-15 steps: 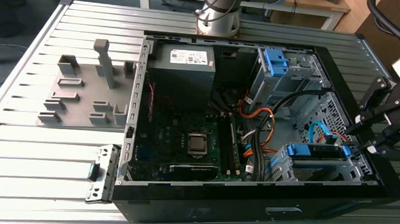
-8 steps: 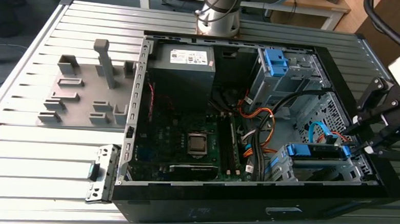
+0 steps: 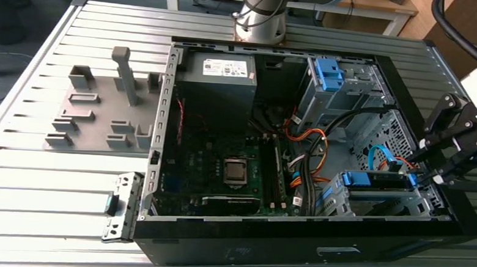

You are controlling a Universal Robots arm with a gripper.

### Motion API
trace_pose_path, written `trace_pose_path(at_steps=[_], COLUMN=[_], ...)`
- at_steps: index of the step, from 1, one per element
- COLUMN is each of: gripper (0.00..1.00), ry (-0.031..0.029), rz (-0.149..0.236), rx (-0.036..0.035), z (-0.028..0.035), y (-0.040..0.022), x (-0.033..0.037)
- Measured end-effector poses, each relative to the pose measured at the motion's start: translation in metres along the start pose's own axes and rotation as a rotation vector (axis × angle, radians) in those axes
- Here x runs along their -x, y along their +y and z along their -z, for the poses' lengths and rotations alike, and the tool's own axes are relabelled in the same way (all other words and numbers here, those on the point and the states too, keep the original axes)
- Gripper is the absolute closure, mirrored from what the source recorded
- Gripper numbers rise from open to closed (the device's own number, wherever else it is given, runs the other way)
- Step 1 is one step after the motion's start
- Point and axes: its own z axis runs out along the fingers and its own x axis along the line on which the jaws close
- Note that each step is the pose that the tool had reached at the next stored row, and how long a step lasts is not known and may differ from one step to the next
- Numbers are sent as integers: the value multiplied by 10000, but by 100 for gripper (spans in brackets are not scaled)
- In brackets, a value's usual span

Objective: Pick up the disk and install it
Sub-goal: 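Insert the first disk wire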

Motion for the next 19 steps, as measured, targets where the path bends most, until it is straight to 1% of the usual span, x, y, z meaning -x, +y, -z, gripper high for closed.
trace_pose_path(at_steps=[3, 5, 6, 8, 19], gripper=[60, 73, 73, 84, 84], ry=[-8, -11, -14, -19, -41], rz=[1, 2, 2, 3, 6], rx=[0, 0, 0, 0, 0], z=[0, 0, 0, 0, 0], y=[0, 0, 0, 0, 0], x=[0, 0, 0, 0, 0])
